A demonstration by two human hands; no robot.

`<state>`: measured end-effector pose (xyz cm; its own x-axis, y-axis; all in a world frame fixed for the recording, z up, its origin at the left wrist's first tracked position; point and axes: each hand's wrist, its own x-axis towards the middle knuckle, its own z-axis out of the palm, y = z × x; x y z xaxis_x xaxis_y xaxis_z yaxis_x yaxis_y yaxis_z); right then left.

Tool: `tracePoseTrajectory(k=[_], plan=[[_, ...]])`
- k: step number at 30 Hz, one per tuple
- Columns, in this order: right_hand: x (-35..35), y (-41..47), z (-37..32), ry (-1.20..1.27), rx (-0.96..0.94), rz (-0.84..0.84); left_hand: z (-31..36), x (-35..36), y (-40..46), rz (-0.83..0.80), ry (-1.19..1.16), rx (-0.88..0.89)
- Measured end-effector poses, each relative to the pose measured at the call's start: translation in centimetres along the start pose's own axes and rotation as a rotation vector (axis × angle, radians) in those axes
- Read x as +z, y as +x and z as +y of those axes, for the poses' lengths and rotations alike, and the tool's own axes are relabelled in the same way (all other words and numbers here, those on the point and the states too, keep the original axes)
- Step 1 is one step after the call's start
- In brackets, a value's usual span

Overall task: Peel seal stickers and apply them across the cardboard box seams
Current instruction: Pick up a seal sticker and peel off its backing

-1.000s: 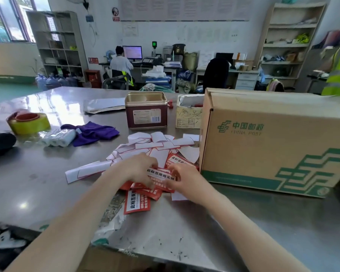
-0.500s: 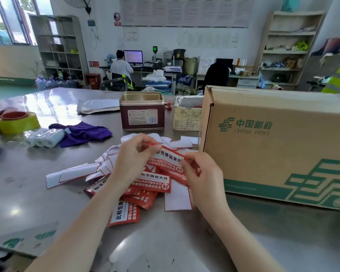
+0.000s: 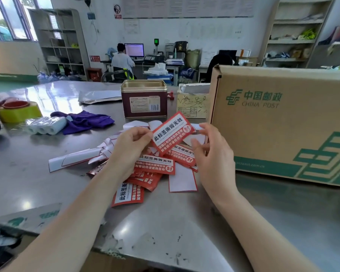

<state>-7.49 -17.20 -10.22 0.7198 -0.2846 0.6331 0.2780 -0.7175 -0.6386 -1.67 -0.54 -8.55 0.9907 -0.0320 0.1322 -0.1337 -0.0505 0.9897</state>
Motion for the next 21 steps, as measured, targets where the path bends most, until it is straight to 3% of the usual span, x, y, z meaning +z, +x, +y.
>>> tracePoseTrajectory(k=[2, 7, 12, 21], plan=[[0.2, -0.1, -0.3, 0.010, -0.109, -0.049, -0.1, 0.2, -0.1, -0.005, -0.015, -0.020], [1.3, -0.5, -0.1, 0.003, -0.214, -0.272, -0.3, 1.1, -1.0, -0.292, -0.051, 0.047], [1.2, -0.2, -0.1, 0.096, -0.161, -0.188, -0.2, 1.1, -1.1, -0.313, -0.176, 0.058], [1.6, -0.3, 0.3, -0.025, -0.292, -0.045, 0.3, 1.2, -1.7, -0.430, -0.120, 0.054]])
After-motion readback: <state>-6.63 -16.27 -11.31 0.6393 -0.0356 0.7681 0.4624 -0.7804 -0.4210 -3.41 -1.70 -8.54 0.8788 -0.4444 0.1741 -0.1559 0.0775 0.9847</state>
